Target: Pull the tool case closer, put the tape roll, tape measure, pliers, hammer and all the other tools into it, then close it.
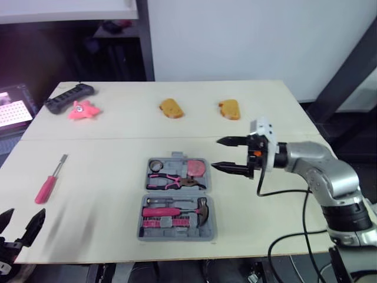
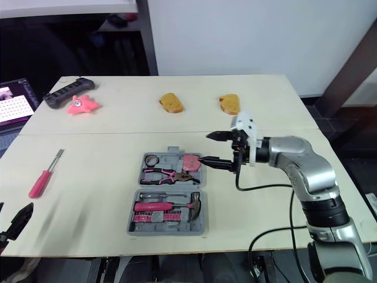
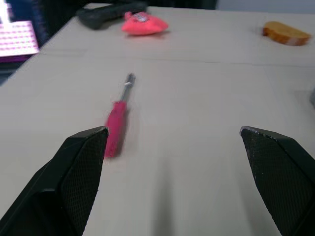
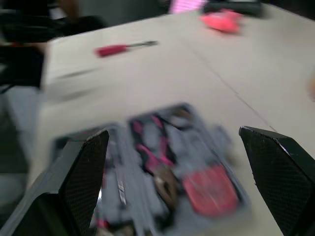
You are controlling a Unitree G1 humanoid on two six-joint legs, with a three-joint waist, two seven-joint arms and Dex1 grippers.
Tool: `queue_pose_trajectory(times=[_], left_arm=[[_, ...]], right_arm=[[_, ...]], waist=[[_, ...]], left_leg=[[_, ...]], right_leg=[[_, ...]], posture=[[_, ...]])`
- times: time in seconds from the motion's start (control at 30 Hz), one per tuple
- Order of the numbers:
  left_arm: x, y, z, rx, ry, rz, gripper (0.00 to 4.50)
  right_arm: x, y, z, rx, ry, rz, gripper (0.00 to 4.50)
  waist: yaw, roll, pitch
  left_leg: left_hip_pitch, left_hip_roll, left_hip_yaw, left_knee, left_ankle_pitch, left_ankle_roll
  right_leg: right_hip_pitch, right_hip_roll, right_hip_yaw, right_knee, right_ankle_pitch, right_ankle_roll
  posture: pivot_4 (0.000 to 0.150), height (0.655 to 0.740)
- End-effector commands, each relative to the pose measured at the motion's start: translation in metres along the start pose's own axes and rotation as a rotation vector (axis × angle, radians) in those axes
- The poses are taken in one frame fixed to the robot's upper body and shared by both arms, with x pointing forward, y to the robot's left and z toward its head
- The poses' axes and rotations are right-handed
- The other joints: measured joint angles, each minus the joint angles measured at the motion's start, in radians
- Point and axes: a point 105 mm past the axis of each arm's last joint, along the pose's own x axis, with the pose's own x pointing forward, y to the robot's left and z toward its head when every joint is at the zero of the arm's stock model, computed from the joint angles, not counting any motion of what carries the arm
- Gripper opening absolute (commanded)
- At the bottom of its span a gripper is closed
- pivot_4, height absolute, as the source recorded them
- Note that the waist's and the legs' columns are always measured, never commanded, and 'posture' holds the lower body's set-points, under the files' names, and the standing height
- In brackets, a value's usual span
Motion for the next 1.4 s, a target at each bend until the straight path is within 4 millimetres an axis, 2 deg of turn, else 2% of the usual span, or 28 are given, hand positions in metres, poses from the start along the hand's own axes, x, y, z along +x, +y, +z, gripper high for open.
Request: queue_pose_trajectory(times=[0.03, 0.2, 0.33, 0.47, 0.53, 0.63, 0.77, 0.93, 1.1, 1.4], left_arm=[[-0.014, -0.002, 0.022, 0.044, -0.070, 0.096, 4.50], [-0.017, -0.003, 0.024, 0.139, -0.015, 0.162, 4.50], [0.006, 0.005, 0.027, 0.138, 0.015, 0.198, 4.50], [0.040, 0.012, 0.026, 0.088, 0.094, 0.164, 4.50], [0.064, 0.022, 0.023, 0.093, 0.185, 0.185, 4.50], [0.093, 0.026, 0.028, 0.080, 0.238, 0.123, 4.50], [0.151, 0.035, 0.042, 0.119, 0.315, 0.063, 4.50], [0.181, 0.042, 0.029, 0.119, 0.401, 0.073, 4.50], [0.196, 0.040, 0.010, 0.110, 0.472, 0.078, 4.50], [0.202, 0.026, -0.020, 0.083, 0.540, 0.054, 4.50]], right_arm=[[0.016, 0.010, 0.023, -0.048, -0.013, 0.159, 4.48], [0.031, 0.013, 0.035, -0.100, -0.014, 0.251, 4.48], [0.036, 0.015, 0.037, -0.107, -0.017, 0.259, 4.48], [0.040, 0.020, 0.037, -0.113, -0.023, 0.250, 4.48], [0.038, 0.021, 0.036, -0.120, -0.022, 0.226, 4.48], [0.037, 0.021, 0.037, -0.119, -0.024, 0.188, 4.48], [0.029, 0.023, 0.036, -0.120, -0.030, 0.103, 4.48], [0.024, 0.022, 0.036, -0.122, -0.022, 0.039, 4.48], [0.016, 0.018, 0.039, -0.132, -0.010, -0.022, 4.48], [0.008, 0.014, 0.043, -0.145, 0.014, -0.079, 4.48]], waist=[[0.001, -0.002, 0.001], [0.004, -0.005, 0.002], [0.002, -0.004, 0.003], [0.000, -0.003, 0.003], [-0.002, -0.003, 0.003], [-0.001, -0.003, 0.003], [0.008, -0.004, 0.004], [-0.001, -0.003, 0.004], [0.000, -0.004, 0.005], [0.010, -0.004, 0.005]], left_leg=[[0.000, 0.000, 0.001, 0.000, 0.000, 0.000], [0.000, 0.000, -0.001, 0.001, 0.000, 0.000], [0.000, 0.000, 0.000, 0.001, 0.000, 0.000], [0.000, 0.000, -0.001, 0.001, 0.000, 0.000], [0.000, 0.000, -0.001, 0.000, 0.000, 0.000], [-0.001, 0.000, -0.001, 0.000, 0.000, 0.000], [-0.001, 0.000, -0.005, -0.001, 0.003, -0.005], [-0.002, 0.000, -0.003, -0.002, 0.005, -0.009], [-0.002, 0.000, -0.005, -0.004, 0.005, -0.009], [-0.003, 0.000, -0.005, -0.002, 0.005, -0.009]], right_leg=[[0.000, 0.000, 0.000, 0.000, 0.000, 0.000], [-0.001, 0.000, -0.001, 0.000, 0.000, 0.000], [0.000, 0.000, -0.001, 0.000, 0.000, 0.000], [-0.001, 0.001, -0.001, 0.002, 0.000, 0.000], [-0.001, 0.001, -0.001, 0.002, 0.000, 0.000], [-0.002, 0.001, -0.002, 0.002, 0.000, 0.000], [-0.002, 0.001, -0.006, 0.003, 0.000, 0.000], [-0.003, 0.000, -0.004, 0.003, 0.003, 0.003], [-0.004, 0.002, -0.006, 0.005, 0.003, 0.003], [-0.004, 0.001, -0.007, 0.006, 0.003, 0.004]], posture=[[0.150, 0.7150], [0.150, 0.7150], [0.150, 0.7150], [0.150, 0.7150], [0.150, 0.7150], [0.150, 0.7150], [0.150, 0.7150], [0.150, 0.7150], [0.150, 0.7150], [0.150, 0.7150]])
